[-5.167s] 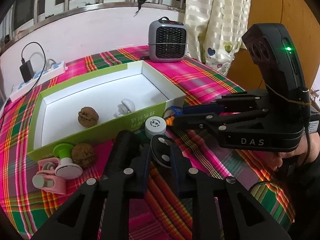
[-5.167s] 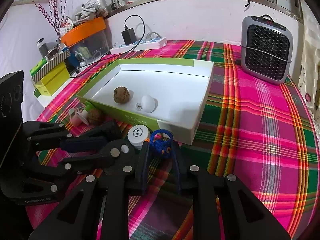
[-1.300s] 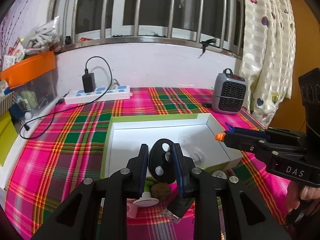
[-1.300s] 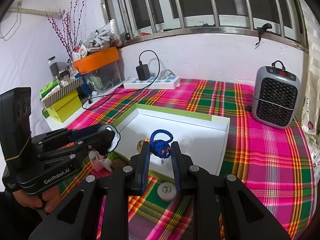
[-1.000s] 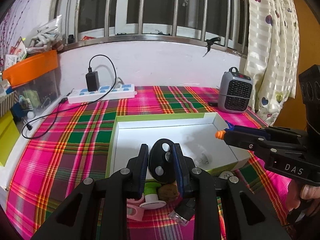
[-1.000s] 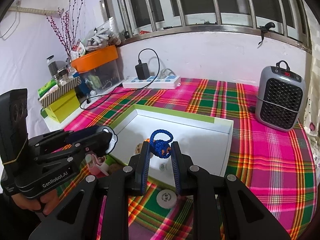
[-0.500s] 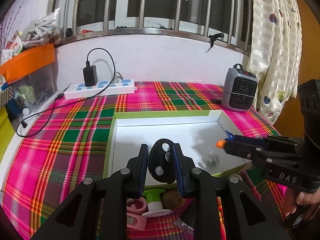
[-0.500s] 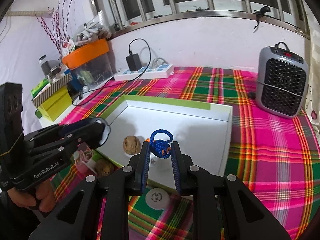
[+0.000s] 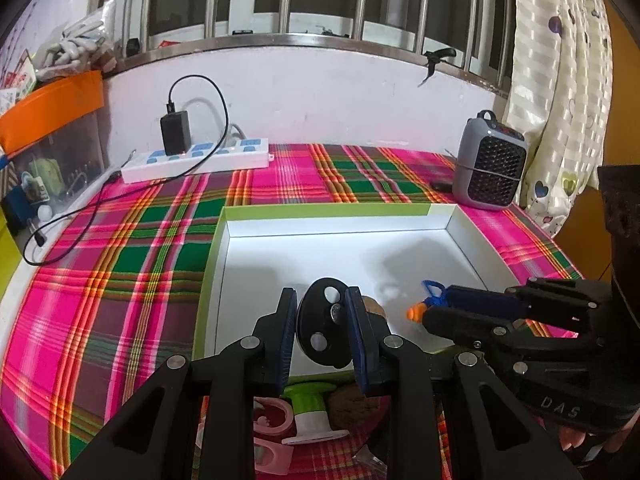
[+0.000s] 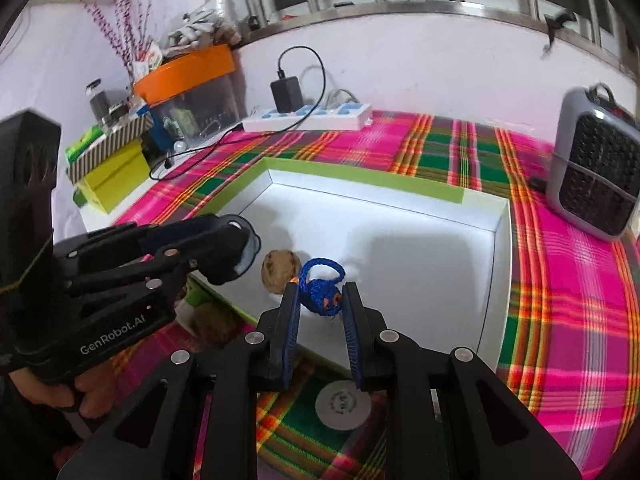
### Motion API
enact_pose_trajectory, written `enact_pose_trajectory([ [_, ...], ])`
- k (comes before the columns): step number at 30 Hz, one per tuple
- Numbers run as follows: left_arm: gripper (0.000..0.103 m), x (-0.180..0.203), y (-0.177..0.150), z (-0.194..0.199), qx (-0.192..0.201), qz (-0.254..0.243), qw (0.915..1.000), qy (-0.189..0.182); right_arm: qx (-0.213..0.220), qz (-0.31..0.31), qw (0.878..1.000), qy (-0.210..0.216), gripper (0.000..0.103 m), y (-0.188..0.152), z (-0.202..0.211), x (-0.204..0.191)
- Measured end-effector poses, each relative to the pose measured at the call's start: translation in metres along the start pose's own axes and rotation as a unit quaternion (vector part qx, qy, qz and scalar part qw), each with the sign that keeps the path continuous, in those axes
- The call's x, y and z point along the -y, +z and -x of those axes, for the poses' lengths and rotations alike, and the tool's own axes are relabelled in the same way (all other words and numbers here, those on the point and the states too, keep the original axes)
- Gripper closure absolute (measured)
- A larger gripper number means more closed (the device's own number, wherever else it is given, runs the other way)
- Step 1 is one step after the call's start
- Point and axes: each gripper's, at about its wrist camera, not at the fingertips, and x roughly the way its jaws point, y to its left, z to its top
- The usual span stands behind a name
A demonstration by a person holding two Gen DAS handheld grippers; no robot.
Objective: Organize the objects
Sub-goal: 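Carry the fob and blue rope toy into the box and open both grippers, then grasp the black rectangular device with the left gripper while the right grasps the white jar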
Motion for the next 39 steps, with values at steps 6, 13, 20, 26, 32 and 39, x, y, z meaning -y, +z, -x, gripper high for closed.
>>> enact_pose_trajectory([
  [6,0.08,0.002,-0.002,-0.004,-0.013,-0.001,0.9999,-0.008,0.0,0.017,1.0,-0.018,0.073,-0.002,0.0,-0.003],
  [13,0.075,-0.002,0.001,0.002,-0.009,0.014,0.9995,-0.027,0.031,-0.004,0.999,-0.029,0.071,-0.002,0.021,0.007],
  [20,0.075,-0.002,0.001,0.011,-0.002,0.015,0.9992,-0.037,0.054,-0.025,0.998,-0.026,0.071,-0.008,0.049,0.014],
  [26,0.075,0.002,-0.005,0.024,-0.003,-0.001,0.9985,-0.055,0.054,-0.036,0.998,-0.013,0.071,-0.015,0.057,0.014],
  [32,0.075,0.011,-0.009,0.036,-0.001,-0.031,0.9966,-0.077,0.024,-0.02,1.0,0.006,0.071,-0.029,0.051,0.006],
  [39,0.074,0.022,-0.015,0.032,-0.027,-0.064,0.9932,-0.093,-0.007,-0.008,1.0,0.01,0.071,-0.035,0.04,0.003],
])
